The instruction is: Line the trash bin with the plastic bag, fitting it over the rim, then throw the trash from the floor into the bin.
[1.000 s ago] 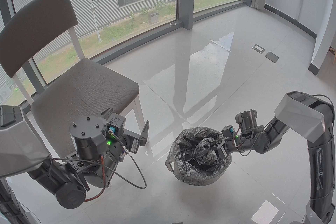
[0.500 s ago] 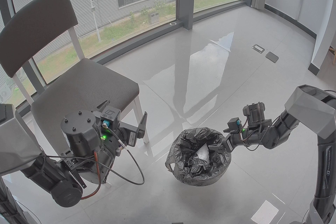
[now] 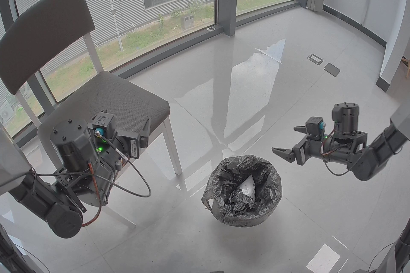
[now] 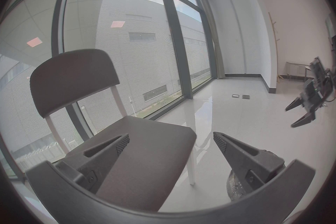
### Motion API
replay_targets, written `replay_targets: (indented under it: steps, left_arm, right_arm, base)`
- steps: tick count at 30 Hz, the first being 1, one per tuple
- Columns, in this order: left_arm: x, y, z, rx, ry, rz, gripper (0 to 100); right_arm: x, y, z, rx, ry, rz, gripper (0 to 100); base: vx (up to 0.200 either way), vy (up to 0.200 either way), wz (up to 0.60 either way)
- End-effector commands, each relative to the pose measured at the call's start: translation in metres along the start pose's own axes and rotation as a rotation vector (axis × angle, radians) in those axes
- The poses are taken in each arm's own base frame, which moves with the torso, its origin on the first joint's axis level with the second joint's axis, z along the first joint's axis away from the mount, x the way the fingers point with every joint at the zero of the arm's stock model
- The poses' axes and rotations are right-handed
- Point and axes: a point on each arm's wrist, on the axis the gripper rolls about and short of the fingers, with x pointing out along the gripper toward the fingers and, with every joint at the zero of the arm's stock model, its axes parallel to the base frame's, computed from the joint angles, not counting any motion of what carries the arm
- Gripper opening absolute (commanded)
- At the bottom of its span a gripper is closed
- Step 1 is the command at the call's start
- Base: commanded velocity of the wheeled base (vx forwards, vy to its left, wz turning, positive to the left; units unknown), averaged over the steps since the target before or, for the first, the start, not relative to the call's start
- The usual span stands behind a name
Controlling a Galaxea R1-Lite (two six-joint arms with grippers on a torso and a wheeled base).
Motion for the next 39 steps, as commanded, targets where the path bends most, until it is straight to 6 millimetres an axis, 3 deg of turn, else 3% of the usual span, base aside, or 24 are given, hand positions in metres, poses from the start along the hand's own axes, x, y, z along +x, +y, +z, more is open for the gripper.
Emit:
replay_targets:
  steps: [1,8,14,16,17,18,22,25,27,28,30,35,39]
  left_arm:
    - [-0.004,0.023,0.001,-0.037,0.000,0.062,100]
    - [-0.007,0.051,-0.003,-0.093,0.012,0.163,100]
    - [-0.050,0.065,0.002,-0.096,0.002,0.173,100]
    - [-0.079,0.074,0.007,-0.109,-0.032,0.179,100]
    - [-0.082,0.075,0.008,-0.110,-0.036,0.181,100]
    - [-0.101,0.081,0.008,-0.117,-0.053,0.190,100]
    - [-0.140,0.092,0.002,-0.135,-0.090,0.210,100]
    - [-0.158,0.101,0.006,-0.172,-0.122,0.252,100]
    - [-0.159,0.102,0.006,-0.174,-0.123,0.256,100]
    - [-0.179,0.110,0.003,-0.170,-0.109,0.296,100]
    - [-0.192,0.112,0.000,-0.171,-0.103,0.302,100]
    - [-0.214,0.118,-0.003,-0.179,-0.143,0.364,100]
    - [-0.228,0.120,-0.005,-0.197,-0.179,0.385,100]
  right_arm:
    - [-0.056,0.010,0.024,0.002,-0.141,-0.081,100]
    - [-0.097,0.018,0.028,0.012,-0.240,-0.222,100]
    - [-0.143,0.033,0.027,0.028,-0.384,-0.287,100]
    - [-0.174,0.044,0.023,0.020,-0.433,-0.296,100]
    - [-0.178,0.045,0.022,0.020,-0.438,-0.297,100]
    - [-0.197,0.053,0.017,0.018,-0.468,-0.300,100]
    - [-0.230,0.065,0.006,0.042,-0.531,-0.312,100]
    - [-0.252,0.069,-0.003,0.059,-0.570,-0.374,100]
    - [-0.253,0.069,-0.004,0.061,-0.569,-0.378,100]
    - [-0.277,0.077,-0.012,0.123,-0.613,-0.415,100]
    - [-0.293,0.086,-0.020,0.157,-0.642,-0.443,100]
    - [-0.316,0.111,-0.049,0.189,-0.657,-0.444,100]
    - [-0.322,0.125,-0.071,0.209,-0.626,-0.400,100]
  base:
    - [0.000,0.000,0.00]
    - [0.000,0.000,0.00]
    - [0.000,0.000,0.00]
    - [0.000,0.000,0.00]
    - [0.000,0.000,0.00]
    - [0.000,0.000,0.00]
    - [0.000,0.000,0.00]
    - [0.000,0.000,0.00]
    - [0.000,0.000,0.00]
    - [0.000,0.000,0.00]
    - [0.000,0.000,0.00]
    - [0.000,0.000,0.00]
    - [0.000,0.000,0.00]
